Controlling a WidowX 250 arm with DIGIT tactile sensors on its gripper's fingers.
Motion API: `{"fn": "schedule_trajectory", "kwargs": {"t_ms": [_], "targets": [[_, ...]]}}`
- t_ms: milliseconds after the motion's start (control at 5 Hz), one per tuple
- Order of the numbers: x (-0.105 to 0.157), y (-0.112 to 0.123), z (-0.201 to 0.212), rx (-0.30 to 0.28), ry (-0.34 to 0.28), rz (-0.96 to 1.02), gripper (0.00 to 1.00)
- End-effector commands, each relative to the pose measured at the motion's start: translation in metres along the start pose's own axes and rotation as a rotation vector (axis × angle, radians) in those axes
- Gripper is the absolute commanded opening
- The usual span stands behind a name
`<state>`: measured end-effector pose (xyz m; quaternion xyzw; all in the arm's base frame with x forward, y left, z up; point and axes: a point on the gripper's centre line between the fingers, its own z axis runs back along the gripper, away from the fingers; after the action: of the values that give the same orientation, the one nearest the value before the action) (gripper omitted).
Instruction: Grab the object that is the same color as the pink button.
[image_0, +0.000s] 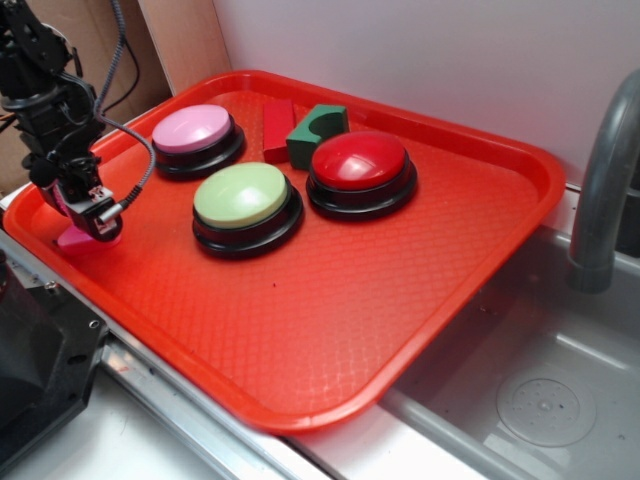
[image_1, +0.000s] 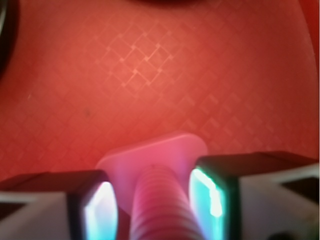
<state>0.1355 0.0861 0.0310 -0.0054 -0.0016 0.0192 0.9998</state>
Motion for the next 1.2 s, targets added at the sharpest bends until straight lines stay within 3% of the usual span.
{"fn": "schedule_trajectory", "kwargs": {"t_ms": [0, 400, 1000], "targets": [[0.003, 0.004, 0.022, 0.023, -0.030, 0.000, 0.00], [0.007, 0.000, 0.084, 0.049, -0.074, 0.014, 0.00], [0.029, -0.040, 0.158, 0.000, -0.133, -0.034, 0.00]]}}
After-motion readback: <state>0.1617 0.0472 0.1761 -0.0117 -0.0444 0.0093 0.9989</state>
